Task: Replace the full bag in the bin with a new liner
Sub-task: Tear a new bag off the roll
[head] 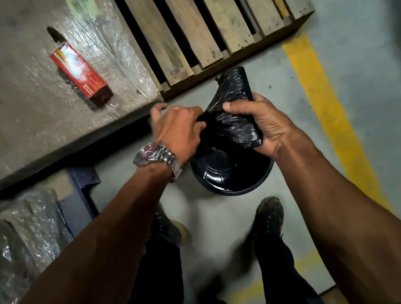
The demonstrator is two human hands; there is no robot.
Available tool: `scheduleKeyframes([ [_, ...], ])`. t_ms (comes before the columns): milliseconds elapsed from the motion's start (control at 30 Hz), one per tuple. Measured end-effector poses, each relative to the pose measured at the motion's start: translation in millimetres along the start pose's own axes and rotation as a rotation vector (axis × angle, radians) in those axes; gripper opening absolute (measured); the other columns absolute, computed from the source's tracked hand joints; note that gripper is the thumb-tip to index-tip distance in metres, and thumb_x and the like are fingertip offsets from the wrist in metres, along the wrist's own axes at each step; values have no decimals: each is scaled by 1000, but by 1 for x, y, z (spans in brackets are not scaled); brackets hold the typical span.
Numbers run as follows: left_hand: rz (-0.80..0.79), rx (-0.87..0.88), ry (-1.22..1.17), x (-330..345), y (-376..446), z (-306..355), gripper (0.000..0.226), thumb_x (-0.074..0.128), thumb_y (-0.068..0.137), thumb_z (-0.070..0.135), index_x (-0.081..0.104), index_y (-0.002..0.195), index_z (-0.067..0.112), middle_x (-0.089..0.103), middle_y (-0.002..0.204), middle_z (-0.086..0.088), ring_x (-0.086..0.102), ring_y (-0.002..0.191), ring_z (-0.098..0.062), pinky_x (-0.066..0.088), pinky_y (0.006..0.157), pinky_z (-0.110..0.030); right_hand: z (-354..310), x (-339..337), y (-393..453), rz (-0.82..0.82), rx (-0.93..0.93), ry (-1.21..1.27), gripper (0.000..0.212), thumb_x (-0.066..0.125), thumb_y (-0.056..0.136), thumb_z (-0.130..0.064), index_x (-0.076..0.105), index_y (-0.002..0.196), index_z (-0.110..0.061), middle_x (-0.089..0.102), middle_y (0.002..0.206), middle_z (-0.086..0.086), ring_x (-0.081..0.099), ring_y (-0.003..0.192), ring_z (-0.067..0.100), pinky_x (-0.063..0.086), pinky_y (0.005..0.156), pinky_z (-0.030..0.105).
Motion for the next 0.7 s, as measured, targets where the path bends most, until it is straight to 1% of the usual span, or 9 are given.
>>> scheduleKeyframes([
  [67, 16, -36, 68, 1, 0, -8, 16, 53, 90, 35, 65, 96, 27, 69, 94, 0, 56, 103, -22, 21, 102, -42, 2, -2, -1, 7, -6, -15, 33, 66, 77, 4, 59, 109, -2, 68, 88, 20, 68, 82, 33, 57, 80, 46],
  [133, 18, -79, 116, 5, -2, -15, 18, 53, 89, 38, 66, 95, 27, 69, 92, -2, 57, 102, -23, 21, 104, -43, 5, -2, -2, 17, -10, -6, 30, 66, 76, 3, 62, 106, -2, 69, 88, 19, 69, 82, 33, 57, 81, 46],
  [367, 5, -207, 190, 11, -2, -43, 16, 50, 89, 28, 65, 89, 23, 66, 84, -1, 60, 97, -25, 21, 104, -43, 17, 5, -7, -36, -22, 70, 48, 70, 69, 0, 59, 115, -6, 67, 100, 17, 67, 91, 32, 54, 90, 48],
  [467, 1, -241, 213, 10, -3, -53, 15, 50, 88, 25, 64, 83, 22, 64, 80, -2, 61, 94, -26, 23, 103, -43, 18, 7, -10, -40, -16, 132, 35, 69, 69, -3, 63, 102, -10, 70, 93, 14, 68, 87, 30, 53, 91, 51],
  [533, -8, -269, 224, 11, -4, -61, 13, 51, 86, 25, 61, 78, 23, 67, 82, -3, 62, 94, -27, 23, 102, -42, 17, 10, -10, -63, -19, 157, 35, 72, 67, -1, 64, 99, -11, 70, 92, 13, 69, 86, 31, 53, 89, 52],
  [567, -15, -289, 223, 12, -5, -67, 12, 52, 85, 25, 61, 77, 23, 68, 83, -4, 62, 93, -27, 24, 101, -42, 18, 12, -9, -81, -22, 176, 41, 78, 63, -1, 64, 100, -10, 71, 93, 14, 69, 87, 31, 54, 89, 52],
  [633, -33, -345, 221, 16, -7, -82, 14, 52, 86, 28, 63, 82, 21, 69, 86, -7, 63, 94, -28, 24, 100, -42, 17, 13, -9, -102, -15, 195, 61, 89, 52, -11, 63, 107, -8, 70, 98, 15, 68, 91, 33, 54, 89, 53],
  [667, -55, -388, 230, 19, -11, -93, 17, 52, 87, 31, 64, 85, 19, 70, 88, -9, 63, 95, -28, 25, 100, -42, 16, 13, -9, -112, -15, 209, 68, 91, 49, -16, 61, 109, -7, 69, 98, 15, 68, 90, 31, 55, 87, 51],
  [700, -78, -439, 238, 22, -16, -107, 21, 53, 87, 35, 65, 87, 18, 70, 91, -11, 63, 96, -29, 26, 99, -41, 11, 13, -8, -135, -26, 241, 69, 93, 48, -19, 59, 107, -7, 68, 91, 12, 68, 81, 26, 58, 78, 44],
])
Point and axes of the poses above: each hand's wrist, its own y-axis towards the middle knuckle, its own x-axis out of the palm, z = x × y, the point moved 9 cm from there along y, towards the middle knuckle
